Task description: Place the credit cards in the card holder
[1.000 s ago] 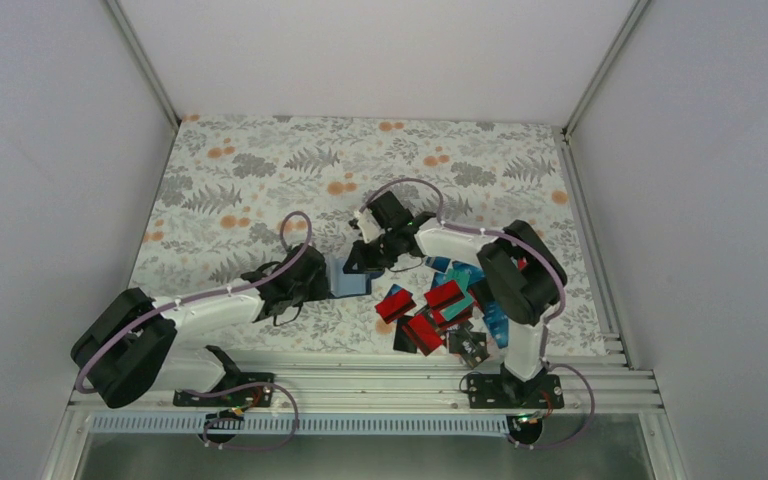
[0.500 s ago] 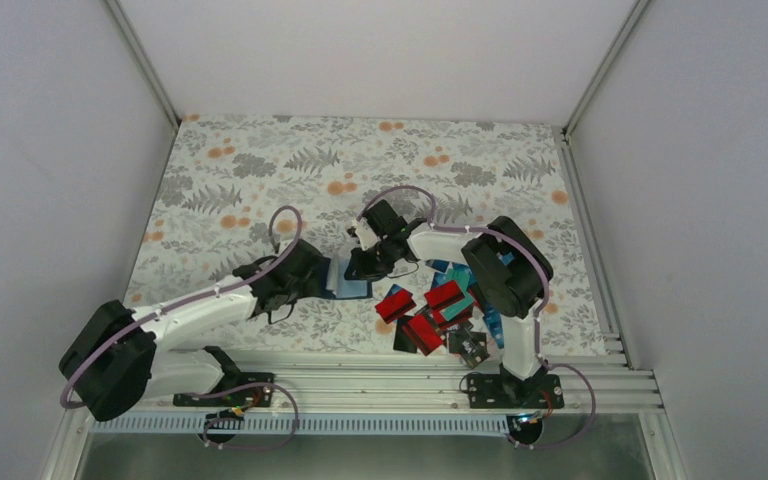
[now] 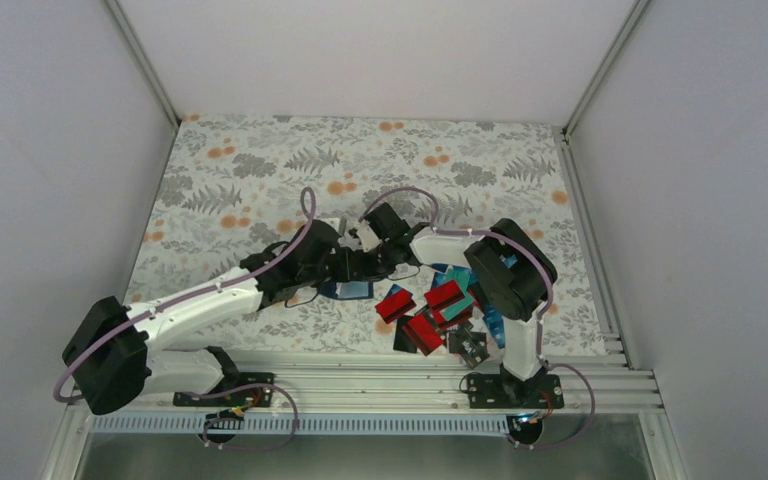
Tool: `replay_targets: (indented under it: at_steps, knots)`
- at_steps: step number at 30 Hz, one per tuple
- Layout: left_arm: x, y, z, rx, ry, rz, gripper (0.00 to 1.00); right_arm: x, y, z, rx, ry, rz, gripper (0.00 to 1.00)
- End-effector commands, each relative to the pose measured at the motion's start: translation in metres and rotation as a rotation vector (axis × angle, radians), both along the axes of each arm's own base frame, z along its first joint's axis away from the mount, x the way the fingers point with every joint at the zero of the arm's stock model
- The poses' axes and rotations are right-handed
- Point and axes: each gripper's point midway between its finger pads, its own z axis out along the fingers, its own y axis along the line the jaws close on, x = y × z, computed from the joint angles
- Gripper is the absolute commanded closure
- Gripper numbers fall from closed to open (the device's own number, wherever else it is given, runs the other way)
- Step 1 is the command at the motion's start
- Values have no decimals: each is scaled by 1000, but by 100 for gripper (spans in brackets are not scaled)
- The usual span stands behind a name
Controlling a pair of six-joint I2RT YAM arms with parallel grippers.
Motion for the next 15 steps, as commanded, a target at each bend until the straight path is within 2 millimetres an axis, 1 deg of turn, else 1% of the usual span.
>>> replay_targets:
  at_steps: [1,2,5,7,9,10,12,14,15]
  knots:
    - [-13,-31,3,-151,-16,-152,80,-12,-34,-22,-118,39,-34,96]
    - [-17,-31,-3,-158,-8,-162,80,-12,-33,-18,-97,42,-33,95]
    - [-24,-28,-7,-179,-20,-181,81,-14,-22,4,7,55,-4,94]
    - [-26,-24,-4,-190,-38,-180,81,-16,-11,18,75,69,29,94]
    - [-27,-17,0,-192,-60,-160,81,-15,-4,27,107,75,46,93]
    - [-26,-10,2,-181,-73,-133,81,-15,-2,29,111,77,51,93]
    - [-24,7,-3,-140,-79,-64,81,-14,2,32,113,77,59,92]
    - [-22,30,-14,-72,-61,24,81,-13,6,32,112,81,67,92]
    - [-21,38,-18,-47,-58,49,81,-14,7,30,108,87,70,92]
